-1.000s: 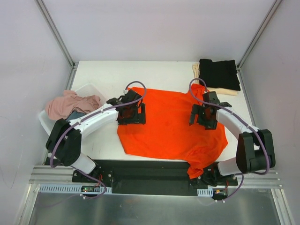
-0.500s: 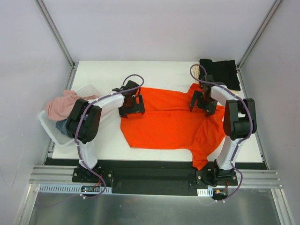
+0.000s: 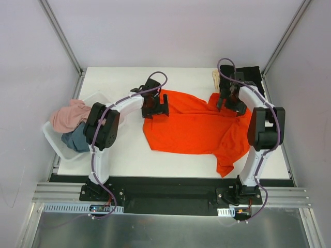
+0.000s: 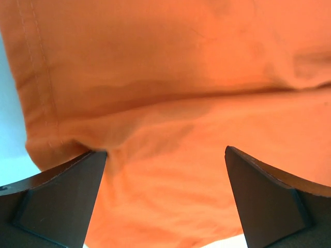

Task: Fold and stack the t-shirts
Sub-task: Flatten out the tshirt

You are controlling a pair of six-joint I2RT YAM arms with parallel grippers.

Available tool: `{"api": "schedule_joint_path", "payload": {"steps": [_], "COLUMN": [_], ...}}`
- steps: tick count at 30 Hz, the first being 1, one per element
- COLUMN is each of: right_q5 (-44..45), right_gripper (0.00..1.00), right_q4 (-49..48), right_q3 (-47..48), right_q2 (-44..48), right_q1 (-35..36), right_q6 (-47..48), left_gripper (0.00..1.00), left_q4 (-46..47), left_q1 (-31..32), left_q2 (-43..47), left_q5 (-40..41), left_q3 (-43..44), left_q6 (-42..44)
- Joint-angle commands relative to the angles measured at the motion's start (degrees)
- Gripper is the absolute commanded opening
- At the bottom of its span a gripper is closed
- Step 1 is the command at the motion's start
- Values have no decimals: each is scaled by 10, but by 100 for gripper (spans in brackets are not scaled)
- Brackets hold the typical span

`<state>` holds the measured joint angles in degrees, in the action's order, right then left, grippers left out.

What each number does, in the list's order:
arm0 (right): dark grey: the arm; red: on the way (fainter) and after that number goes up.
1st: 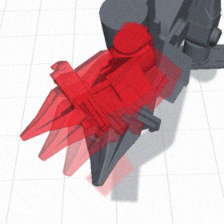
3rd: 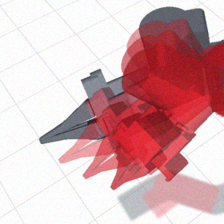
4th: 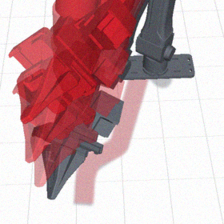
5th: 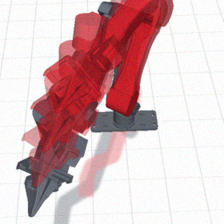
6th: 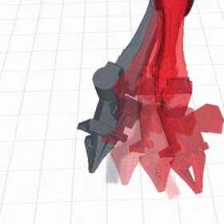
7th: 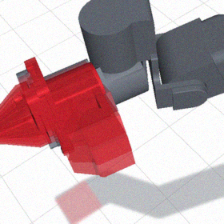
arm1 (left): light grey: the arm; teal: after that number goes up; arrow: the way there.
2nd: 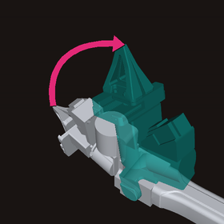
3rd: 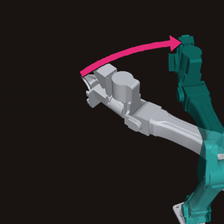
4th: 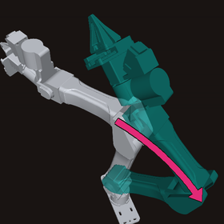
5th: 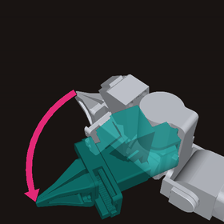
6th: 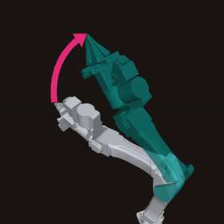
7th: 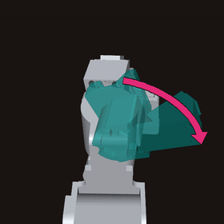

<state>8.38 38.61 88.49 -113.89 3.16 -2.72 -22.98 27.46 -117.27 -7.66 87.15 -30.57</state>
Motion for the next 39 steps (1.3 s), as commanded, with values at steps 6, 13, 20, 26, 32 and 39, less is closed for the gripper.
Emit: {"api": "schedule_joint_path", "payload": {"steps": [6,13,20,26,32,39], "right_q5": [-49,-79,-87,-50,-52,-49], "right_gripper": [97,96,96,96,96,96], "right_q4": [-27,-29,-10,-2,-2,-2], "right_q3": [-172,-271,-287,-288,-291,-303], "right_q2": [239,341,400,427,432,436], "right_q1": [21,26,26,26,27,27], "right_q6": [3,-17,-11,-11,-6,-5], "left_gripper": [99,93,54,0,0,0], "left_q4": [-22,-24,-25,-45,-116,-383], "left_q1": [38,52,57,58,79,114], "left_q2": [287,334,219,193,239,184], "left_q5": [18,37,57,54,105,208], "left_q3": [-226,-332,-269,-251,-238,-134], "left_q6": [-71,-156,-154,-167,-192,-229]}}
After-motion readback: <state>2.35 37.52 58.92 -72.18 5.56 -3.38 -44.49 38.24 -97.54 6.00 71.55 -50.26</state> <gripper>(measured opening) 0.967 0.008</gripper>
